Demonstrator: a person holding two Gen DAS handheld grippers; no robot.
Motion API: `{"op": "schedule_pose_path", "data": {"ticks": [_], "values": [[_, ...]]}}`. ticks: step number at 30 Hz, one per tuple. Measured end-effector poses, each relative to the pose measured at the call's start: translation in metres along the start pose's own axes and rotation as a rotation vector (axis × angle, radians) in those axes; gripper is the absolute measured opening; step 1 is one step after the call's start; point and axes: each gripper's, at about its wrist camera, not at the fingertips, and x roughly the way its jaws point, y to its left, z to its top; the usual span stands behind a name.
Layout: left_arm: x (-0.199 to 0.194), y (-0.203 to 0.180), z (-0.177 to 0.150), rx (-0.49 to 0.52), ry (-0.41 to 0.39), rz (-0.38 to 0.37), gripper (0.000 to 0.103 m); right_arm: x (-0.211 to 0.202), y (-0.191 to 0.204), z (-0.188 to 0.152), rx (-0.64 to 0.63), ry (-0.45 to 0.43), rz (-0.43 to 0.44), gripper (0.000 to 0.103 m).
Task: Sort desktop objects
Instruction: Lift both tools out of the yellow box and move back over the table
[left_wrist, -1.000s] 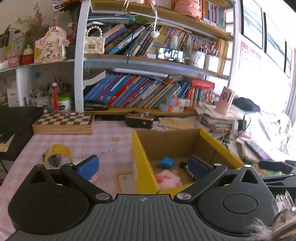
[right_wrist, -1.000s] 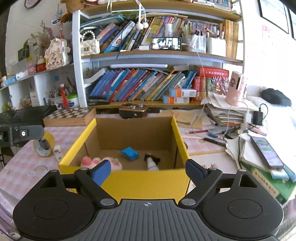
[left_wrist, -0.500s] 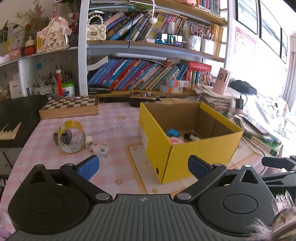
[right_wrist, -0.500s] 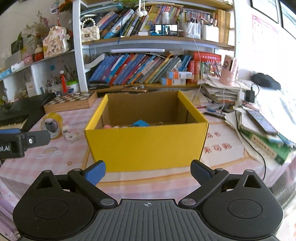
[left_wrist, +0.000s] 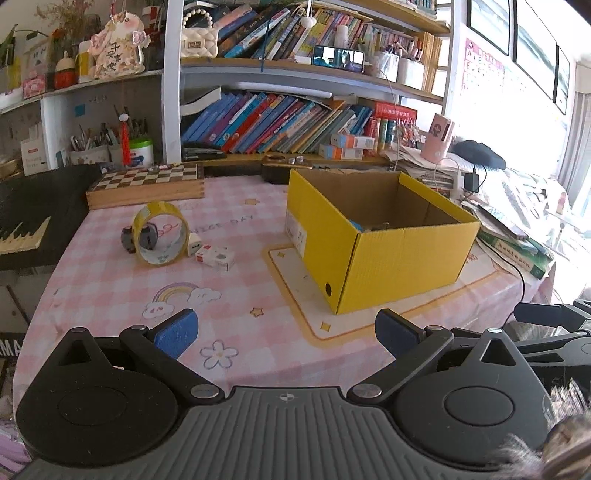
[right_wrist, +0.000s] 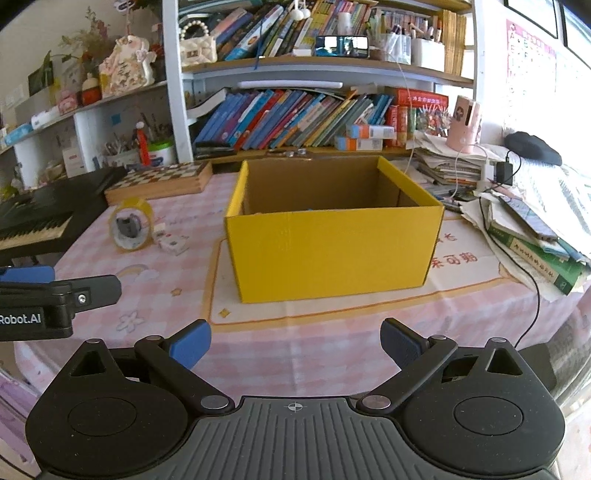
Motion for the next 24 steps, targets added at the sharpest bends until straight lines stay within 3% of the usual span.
{"op": "schedule_pose_path", "data": {"ticks": [24], "values": [[-0.027,0.055,-0.023,-0.027,0.029,0.013,0.103,-0.012,0.064,-0.017,-0.038,0.014,0.046,0.1]]}}
